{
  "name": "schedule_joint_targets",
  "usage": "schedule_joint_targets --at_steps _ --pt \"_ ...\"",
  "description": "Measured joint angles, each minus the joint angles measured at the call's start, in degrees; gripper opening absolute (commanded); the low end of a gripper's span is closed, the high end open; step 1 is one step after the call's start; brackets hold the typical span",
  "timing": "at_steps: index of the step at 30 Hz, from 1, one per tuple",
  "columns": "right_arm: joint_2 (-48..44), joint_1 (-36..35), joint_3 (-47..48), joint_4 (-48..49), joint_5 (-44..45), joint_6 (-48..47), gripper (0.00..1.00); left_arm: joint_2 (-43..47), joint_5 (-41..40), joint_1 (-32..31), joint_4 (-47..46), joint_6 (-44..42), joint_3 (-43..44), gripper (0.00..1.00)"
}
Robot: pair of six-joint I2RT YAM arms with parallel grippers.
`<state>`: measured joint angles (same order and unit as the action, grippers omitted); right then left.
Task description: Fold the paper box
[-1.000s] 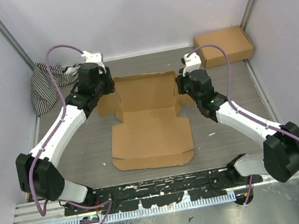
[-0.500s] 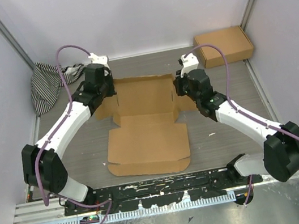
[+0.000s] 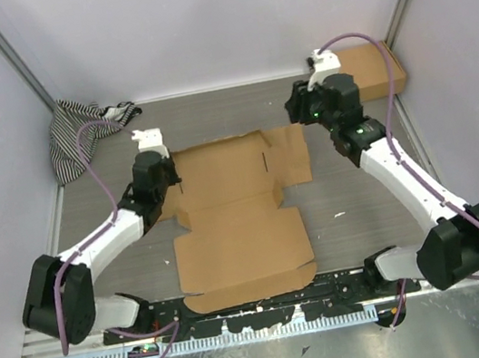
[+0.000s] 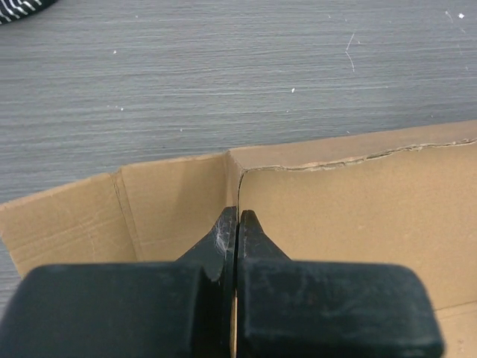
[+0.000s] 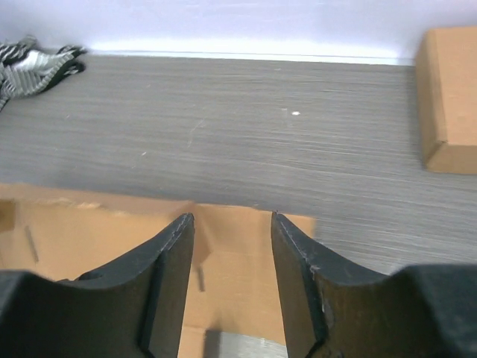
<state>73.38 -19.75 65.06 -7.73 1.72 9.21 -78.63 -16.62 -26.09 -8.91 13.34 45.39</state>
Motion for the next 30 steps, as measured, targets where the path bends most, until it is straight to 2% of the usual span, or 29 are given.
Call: schedule_joint_targets --at_steps 5,8,12,17,23,30 --pt "2.25 13.00 0.17 0.07 -5.81 1.73 0.41 4.24 -1.03 0.00 -13.97 0.26 -10.69 0.00" --pt "7.06 17.97 -0.11 0.90 -8.44 2.45 0.39 5.75 -0.79 -0.02 -19.93 0.22 -12.39 0.00" --pt "14.14 19.87 -2.23 2.43 -12.28 2.60 0.39 5.31 0.70 -0.02 -28.13 -0.09 -11.37 0.00" --pt "18.80 19.87 -6.05 4.07 -18.95 1.18 0.39 0.26 2.23 0.00 -38.42 -0.55 -9.66 0.00" --pt "18.08 19.30 -9.33 8.61 -26.64 0.55 0.39 -4.63 1.22 0.00 -36.74 -0.63 -7.72 0.00" --pt "13.05 13.46 -14.36 9.11 -25.73 -0.81 0.41 -7.17 -2.01 0.02 -24.92 0.70 -0.24 0.00"
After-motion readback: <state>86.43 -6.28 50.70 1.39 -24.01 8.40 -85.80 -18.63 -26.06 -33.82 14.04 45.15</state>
